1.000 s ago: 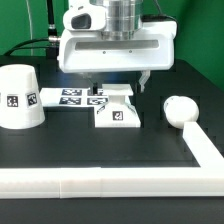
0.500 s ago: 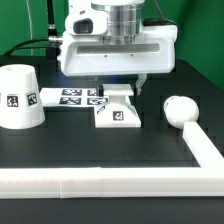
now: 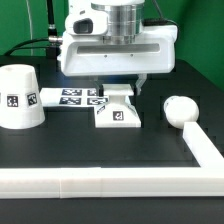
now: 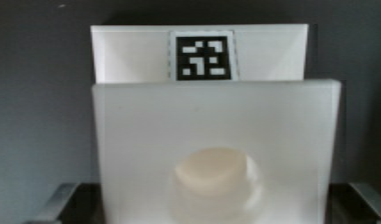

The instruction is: Assemble lamp

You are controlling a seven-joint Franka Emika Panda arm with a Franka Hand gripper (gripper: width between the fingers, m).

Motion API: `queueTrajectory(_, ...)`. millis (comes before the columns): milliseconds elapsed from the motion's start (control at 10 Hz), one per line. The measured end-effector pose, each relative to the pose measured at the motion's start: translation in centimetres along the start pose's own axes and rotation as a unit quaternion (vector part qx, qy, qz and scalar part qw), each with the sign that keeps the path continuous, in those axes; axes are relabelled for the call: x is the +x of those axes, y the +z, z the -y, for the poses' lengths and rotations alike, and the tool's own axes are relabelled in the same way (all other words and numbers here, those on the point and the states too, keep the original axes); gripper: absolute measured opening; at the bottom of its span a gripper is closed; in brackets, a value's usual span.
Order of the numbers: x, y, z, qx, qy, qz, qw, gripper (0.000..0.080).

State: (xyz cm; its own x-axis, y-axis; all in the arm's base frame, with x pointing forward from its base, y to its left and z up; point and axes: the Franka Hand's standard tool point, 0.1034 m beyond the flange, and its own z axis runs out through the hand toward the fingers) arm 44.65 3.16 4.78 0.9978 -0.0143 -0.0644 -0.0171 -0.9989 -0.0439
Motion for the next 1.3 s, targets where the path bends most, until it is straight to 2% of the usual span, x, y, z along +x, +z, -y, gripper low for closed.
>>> queueTrajectory(100, 0.2, 0.0, 0.0, 0.000, 0.000, 0.000, 1.000, 0.0532)
queueTrajectory(200, 1.5, -0.1, 0.1, 0.002, -0.001, -0.006, 1.000, 0.0532)
queueTrajectory(600, 8.2, -0.5, 1.5, 0.008, -0.006, -0.034, 0.999, 0.0533)
queueTrajectory(800, 12.9, -0.9, 2.9, 0.014, -0.011, -0.052, 0.998, 0.0533)
queueTrajectory(900, 14.5, -1.0, 3.6, 0.016, -0.013, -0.060, 0.998, 0.0533)
queueTrajectory(1100, 17.5, -1.2, 4.5, 0.020, -0.013, -0.072, 0.997, 0.0533)
queueTrajectory(1300, 19.4, -1.3, 5.3, 0.023, -0.004, -0.079, 0.997, 0.0533)
